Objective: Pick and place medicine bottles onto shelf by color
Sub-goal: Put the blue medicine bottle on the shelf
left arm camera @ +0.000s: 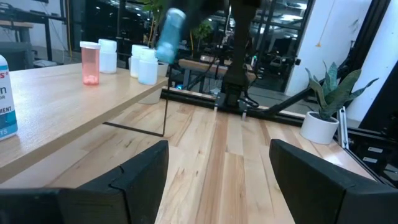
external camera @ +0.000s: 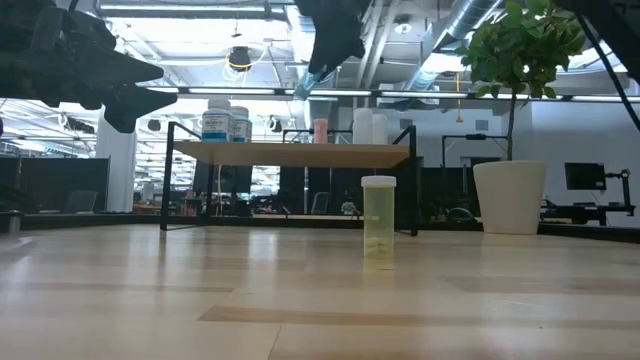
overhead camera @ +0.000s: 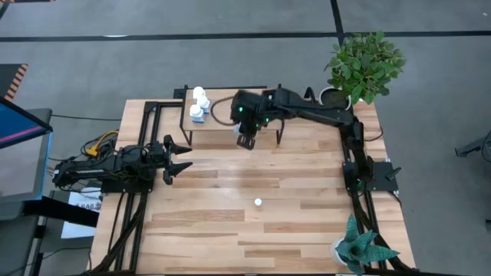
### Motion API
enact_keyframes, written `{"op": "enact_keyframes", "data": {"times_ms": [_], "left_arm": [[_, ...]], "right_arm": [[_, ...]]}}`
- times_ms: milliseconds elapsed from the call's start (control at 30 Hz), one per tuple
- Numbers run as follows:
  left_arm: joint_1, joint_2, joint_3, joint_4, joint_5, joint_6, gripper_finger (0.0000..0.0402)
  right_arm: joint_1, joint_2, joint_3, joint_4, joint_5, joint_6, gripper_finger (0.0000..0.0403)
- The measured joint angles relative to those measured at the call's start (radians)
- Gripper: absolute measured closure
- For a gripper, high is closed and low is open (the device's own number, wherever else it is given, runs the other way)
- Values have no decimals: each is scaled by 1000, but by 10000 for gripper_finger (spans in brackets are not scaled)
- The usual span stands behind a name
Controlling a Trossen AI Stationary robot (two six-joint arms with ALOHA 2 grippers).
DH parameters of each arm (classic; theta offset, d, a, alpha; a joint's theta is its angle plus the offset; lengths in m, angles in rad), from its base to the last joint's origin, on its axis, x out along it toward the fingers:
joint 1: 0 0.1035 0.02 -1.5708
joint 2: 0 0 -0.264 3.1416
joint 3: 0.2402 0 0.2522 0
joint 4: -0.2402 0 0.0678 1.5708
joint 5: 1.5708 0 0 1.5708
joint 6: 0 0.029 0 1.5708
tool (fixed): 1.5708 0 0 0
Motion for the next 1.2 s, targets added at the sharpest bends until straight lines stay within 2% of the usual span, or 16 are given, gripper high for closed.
{"op": "enact_keyframes", "data": {"times_ms": [200, 500, 833, 1000, 1200], "left_arm": [[0, 0, 0, 0, 0, 0, 136], [0, 0, 0, 0, 0, 0, 136], [0, 0, 0, 0, 1, 0, 136], [0, 0, 0, 0, 0, 0, 136], [0, 0, 0, 0, 0, 0, 136]], "right_arm": [[-54, 2, 1, 48, -13, -73, 295], [-144, 51, -1, -27, -14, -153, 295], [-162, 63, 1, -34, -13, -185, 295], [-167, 63, 1, -49, -13, -279, 295], [-171, 63, 1, -27, -13, -319, 295]]}}
